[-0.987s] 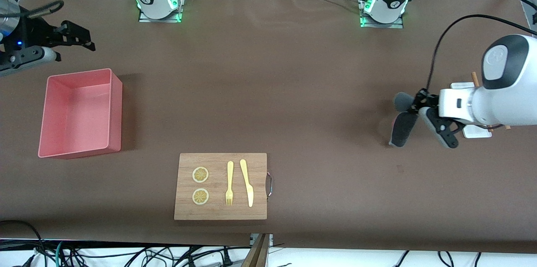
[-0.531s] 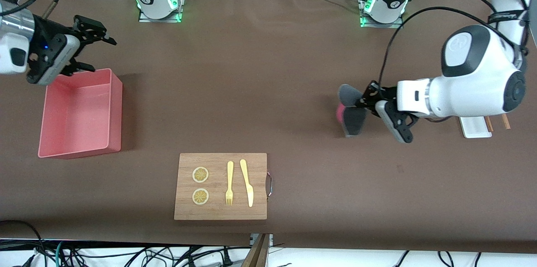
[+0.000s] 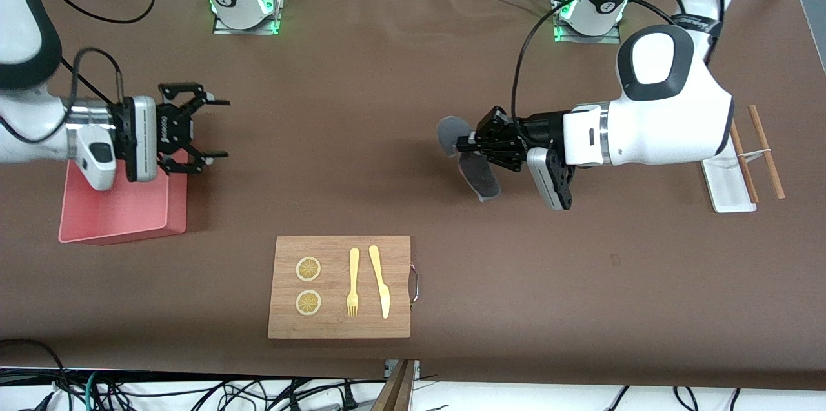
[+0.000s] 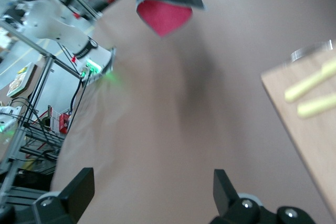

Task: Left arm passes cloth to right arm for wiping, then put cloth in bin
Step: 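Carry the cloth toward the table middle while the right gripper approaches, then grasp the cloth with the right gripper from the left gripper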

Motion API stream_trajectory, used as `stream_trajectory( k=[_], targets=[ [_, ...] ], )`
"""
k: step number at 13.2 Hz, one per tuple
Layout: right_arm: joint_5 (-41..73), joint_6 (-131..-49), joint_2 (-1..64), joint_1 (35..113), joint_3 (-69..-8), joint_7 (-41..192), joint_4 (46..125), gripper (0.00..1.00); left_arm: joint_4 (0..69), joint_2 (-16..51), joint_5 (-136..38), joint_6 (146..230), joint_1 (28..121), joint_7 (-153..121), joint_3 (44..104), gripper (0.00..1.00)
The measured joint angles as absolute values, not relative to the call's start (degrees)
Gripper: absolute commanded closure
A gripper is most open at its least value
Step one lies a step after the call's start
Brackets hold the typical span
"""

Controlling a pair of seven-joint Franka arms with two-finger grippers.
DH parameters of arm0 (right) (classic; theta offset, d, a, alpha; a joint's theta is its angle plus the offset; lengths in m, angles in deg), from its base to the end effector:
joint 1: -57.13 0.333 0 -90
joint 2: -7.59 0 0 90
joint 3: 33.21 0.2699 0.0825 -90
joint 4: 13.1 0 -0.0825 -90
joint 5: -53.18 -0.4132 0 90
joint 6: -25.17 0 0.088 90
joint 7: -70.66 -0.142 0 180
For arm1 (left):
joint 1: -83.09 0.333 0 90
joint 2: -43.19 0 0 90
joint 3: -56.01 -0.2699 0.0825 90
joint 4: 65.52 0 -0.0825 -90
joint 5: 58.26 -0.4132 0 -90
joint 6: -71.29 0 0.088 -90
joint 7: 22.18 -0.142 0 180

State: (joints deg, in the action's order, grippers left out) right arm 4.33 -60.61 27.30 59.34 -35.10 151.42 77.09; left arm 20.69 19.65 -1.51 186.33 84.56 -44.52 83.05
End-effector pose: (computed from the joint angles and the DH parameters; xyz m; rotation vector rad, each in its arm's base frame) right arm 0.6240 0.1167 0.3771 -1.7831 -1.3395 -0.2890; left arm 0.6286 -0.3395 0.4326 2.0046 -0.3900 0.0881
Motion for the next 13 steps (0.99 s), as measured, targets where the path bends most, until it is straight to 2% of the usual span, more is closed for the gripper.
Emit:
stream_trajectory(
  k=[3,7,11,13],
  targets=[
    [-5.64,-64.92,31.72,60.03,-34.35,159.33,77.34,0.0,21.01,19.29,7.23,195.49,78.59,-43.75,83.32,1.0],
    [-17.48,-73.69,32.6,65.4,-33.38,162.28,77.31,0.0,21.29,18.64,17.65,208.41,70.85,-43.65,83.45,1.0],
    [-20.63,-76.38,32.63,67.98,-33.47,162.93,77.92,0.0,21.27,18.03,23.62,216.75,66.23,-43.63,83.5,1.0],
    [-20.91,-76.39,32.6,67.75,-34.61,164.01,79.27,0.0,21.24,17.99,23.99,217.71,65.69,-43.54,83.49,1.0]
  ],
)
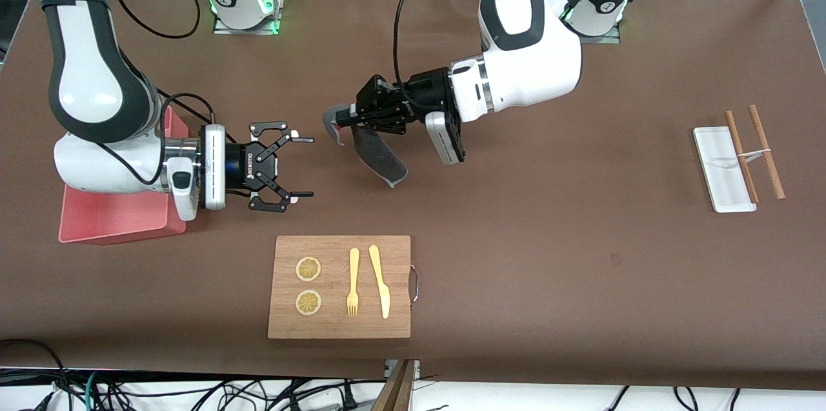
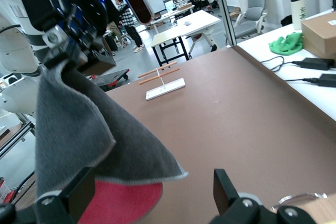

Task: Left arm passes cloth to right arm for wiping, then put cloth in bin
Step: 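Grasp the cloth with the right gripper from the left gripper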

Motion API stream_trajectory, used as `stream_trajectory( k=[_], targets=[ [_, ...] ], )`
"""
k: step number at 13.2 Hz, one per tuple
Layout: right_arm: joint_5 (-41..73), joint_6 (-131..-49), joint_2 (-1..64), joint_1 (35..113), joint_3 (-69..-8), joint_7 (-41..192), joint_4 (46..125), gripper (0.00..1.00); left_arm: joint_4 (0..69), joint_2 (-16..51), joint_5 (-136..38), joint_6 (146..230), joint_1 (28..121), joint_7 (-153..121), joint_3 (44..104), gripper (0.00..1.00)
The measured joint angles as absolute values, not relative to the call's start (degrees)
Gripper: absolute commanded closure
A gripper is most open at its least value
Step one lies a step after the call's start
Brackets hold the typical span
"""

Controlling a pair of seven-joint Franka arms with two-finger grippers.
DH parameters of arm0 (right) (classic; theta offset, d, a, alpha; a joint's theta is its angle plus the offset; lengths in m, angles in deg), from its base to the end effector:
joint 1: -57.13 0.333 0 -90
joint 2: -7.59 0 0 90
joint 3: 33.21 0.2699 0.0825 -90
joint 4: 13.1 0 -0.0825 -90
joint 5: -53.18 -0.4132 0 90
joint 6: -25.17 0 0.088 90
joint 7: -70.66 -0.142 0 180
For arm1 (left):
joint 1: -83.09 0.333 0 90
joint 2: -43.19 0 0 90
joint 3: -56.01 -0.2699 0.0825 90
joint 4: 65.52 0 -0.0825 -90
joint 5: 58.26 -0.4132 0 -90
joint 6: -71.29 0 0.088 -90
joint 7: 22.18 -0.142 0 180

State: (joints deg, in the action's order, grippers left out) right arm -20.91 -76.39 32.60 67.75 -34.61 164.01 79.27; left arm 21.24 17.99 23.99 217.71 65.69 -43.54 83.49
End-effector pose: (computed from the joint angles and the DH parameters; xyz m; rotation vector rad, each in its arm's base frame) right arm 0.6522 0.2259 0.3425 -1.5844 -1.1989 -0.7196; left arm 0.5654 -0.4998 0.4336 1.8101 0.0272 0.1992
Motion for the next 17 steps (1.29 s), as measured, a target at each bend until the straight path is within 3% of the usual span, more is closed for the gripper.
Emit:
stream_trajectory(
  k=[5,10,14,16,17],
  targets=[
    [-20.97,-69.18,29.33,67.54,-36.03,168.87,82.43,0.0,19.06,17.9,29.58,226.53,61.98,-43.29,83.53,1.0],
    [-22.55,-69.03,21.22,69.34,-35.54,169.9,93.06,0.0,15.53,15.99,29.87,229.58,61.35,-42.83,82.9,1.0],
    [-27.55,-71.94,19.67,70.0,-34.37,170.96,97.62,0.01,15.32,15.74,30.13,232.93,59.8,-42.71,83.18,1.0],
    [-30.46,-74.3,19.65,70.13,-33.46,171.02,97.72,0.13,15.3,15.68,32.34,236.68,57.18,-42.71,83.26,1.0],
    [-31.68,-75.59,19.66,70.13,-33.01,171.03,97.72,0.3,15.3,15.64,32.98,238.11,55.77,-42.71,83.28,1.0]
  ],
)
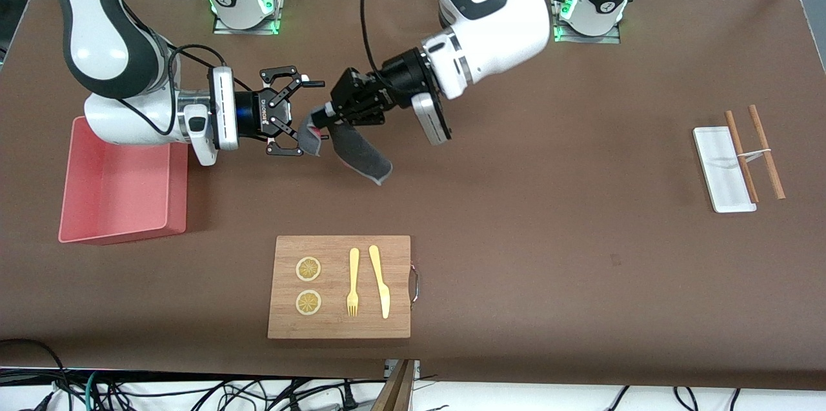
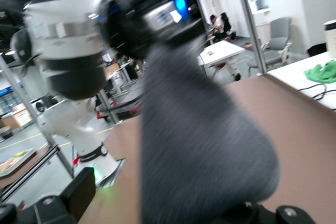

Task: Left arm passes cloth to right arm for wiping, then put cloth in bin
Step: 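Grasp the cloth with the right gripper from the left gripper, then pull the cloth away with the right gripper while the left gripper withdraws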

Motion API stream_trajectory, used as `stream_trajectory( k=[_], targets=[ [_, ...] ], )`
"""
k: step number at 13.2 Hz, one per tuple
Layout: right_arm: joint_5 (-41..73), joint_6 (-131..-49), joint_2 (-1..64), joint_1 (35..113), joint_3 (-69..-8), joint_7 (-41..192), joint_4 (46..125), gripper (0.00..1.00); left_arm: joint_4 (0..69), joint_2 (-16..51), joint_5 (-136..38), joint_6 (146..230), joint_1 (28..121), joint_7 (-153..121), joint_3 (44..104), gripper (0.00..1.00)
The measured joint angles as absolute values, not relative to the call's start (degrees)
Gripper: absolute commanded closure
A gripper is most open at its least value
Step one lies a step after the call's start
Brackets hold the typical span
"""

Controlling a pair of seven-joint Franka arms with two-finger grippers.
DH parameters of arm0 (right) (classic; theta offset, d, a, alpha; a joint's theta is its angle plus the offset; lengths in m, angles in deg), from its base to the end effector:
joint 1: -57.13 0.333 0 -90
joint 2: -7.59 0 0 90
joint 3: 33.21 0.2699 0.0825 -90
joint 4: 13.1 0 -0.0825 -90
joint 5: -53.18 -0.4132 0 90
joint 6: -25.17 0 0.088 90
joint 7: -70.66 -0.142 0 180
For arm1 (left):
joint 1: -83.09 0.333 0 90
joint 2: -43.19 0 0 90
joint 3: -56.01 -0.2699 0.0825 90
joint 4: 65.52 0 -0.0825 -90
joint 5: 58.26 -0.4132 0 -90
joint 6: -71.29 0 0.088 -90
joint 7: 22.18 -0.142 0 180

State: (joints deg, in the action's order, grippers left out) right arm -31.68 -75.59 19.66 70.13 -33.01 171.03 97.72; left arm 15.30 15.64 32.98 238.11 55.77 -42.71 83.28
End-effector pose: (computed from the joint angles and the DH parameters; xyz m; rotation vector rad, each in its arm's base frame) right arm 0.5735 0.2603 0.3541 -1.4347 -1.1081 -0.7790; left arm 0.5328 -0.5487 0.4525 1.7653 0.2816 0.3164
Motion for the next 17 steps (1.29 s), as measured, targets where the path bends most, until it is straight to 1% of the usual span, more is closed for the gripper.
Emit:
stream_trajectory(
  k=[2,3,7,8,9,10,14,17],
  targets=[
    [-33.45,-77.4,19.66,70.18,-32.07,171.1,97.72,0.83,15.29,15.62,33.06,238.99,54.85,-42.69,83.25,1.0],
    [-33.73,-77.8,19.66,70.21,-31.82,171.22,97.71,1.0,15.23,15.62,33.06,238.99,54.88,-42.69,83.05,1.0],
    [-34.01,-78.03,19.64,70.07,-31.99,176.21,97.63,1.0,15.18,15.52,33.06,238.99,55.1,-42.69,82.85,1.0],
    [-34.01,-78.03,19.64,69.95,-32.14,176.44,97.6,1.0,15.18,15.51,33.06,238.99,55.1,-42.69,82.85,0.9],
    [-34.01,-78.03,19.63,69.9,-32.49,176.46,97.55,1.0,15.18,15.5,33.06,238.99,55.1,-42.69,82.84,0.22],
    [-34.01,-78.03,19.63,69.87,-33.01,176.51,97.48,1.0,15.17,15.51,33.06,238.99,55.1,-42.71,82.81,0.0],
    [-33.68,-78.01,19.62,69.54,-35.96,176.82,97.25,1.0,15.15,15.52,33.06,239.12,55.55,-42.77,82.3,0.0],
    [-27.47,-77.56,19.27,69.25,-39.14,173.8,96.4,1.0,15.71,15.63,32.95,239.65,56.94,-42.94,81.86,0.0]
  ],
)
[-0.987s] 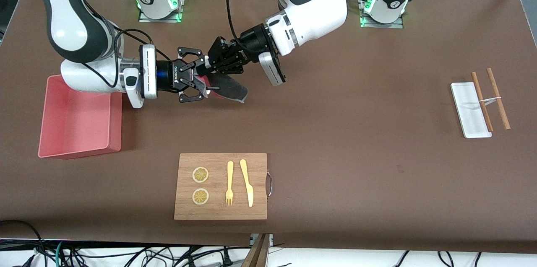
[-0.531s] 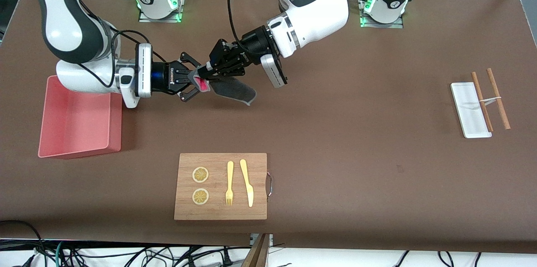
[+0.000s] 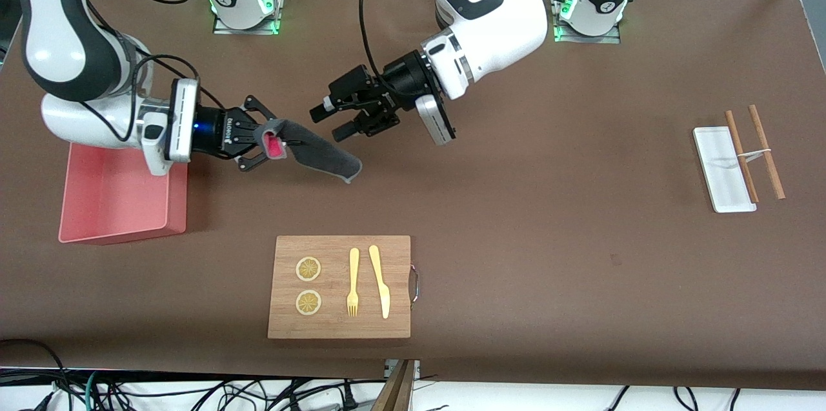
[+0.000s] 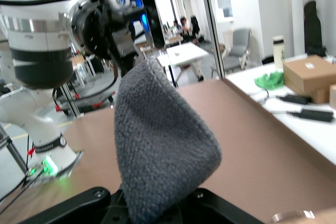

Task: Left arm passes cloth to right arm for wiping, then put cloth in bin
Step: 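Pull the cloth away with the right gripper while the left gripper withdraws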

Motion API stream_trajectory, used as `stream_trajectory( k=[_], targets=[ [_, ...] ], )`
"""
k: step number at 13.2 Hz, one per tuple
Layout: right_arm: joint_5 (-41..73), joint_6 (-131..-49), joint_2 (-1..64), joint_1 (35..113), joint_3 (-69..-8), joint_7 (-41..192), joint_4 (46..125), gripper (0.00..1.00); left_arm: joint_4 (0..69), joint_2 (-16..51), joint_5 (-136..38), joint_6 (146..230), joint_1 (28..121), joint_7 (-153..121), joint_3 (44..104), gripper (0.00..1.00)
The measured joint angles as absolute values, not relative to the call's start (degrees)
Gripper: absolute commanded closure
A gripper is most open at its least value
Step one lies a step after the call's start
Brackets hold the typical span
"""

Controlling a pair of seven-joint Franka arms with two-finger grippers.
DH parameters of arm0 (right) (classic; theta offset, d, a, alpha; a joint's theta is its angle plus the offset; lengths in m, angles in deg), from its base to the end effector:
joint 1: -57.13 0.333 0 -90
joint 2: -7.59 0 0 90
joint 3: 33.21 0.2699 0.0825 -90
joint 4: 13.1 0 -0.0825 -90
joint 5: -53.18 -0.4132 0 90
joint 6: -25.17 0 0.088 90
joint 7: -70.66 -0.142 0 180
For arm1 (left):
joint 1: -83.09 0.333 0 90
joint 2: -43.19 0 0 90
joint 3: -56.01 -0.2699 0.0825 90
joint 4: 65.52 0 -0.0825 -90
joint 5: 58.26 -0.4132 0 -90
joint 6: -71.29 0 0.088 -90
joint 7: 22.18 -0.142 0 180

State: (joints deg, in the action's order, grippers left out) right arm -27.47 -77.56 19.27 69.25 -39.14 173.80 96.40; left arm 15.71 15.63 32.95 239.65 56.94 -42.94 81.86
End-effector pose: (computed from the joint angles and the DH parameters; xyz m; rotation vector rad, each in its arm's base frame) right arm 0.6051 0.1857 0.3583 -1.5512 -1.1680 -0.8869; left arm 0.5563 -0.5231 0.4452 1.7838 0.3319 0.3742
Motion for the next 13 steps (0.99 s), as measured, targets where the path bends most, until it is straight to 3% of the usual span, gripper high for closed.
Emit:
stream_trajectory(
  k=[6,13],
  targets=[
    [-1.05,-75.62,15.85,68.32,-43.37,154.6,95.57,1.0,19.14,16.31,15.92,239.19,59.37,-43.18,81.68,0.0],
    [27.96,-75.95,15.47,67.79,-43.66,131.23,95.68,1.0,20.95,16.17,-3.68,225.85,61.62,-43.15,80.52,0.0]
  ],
)
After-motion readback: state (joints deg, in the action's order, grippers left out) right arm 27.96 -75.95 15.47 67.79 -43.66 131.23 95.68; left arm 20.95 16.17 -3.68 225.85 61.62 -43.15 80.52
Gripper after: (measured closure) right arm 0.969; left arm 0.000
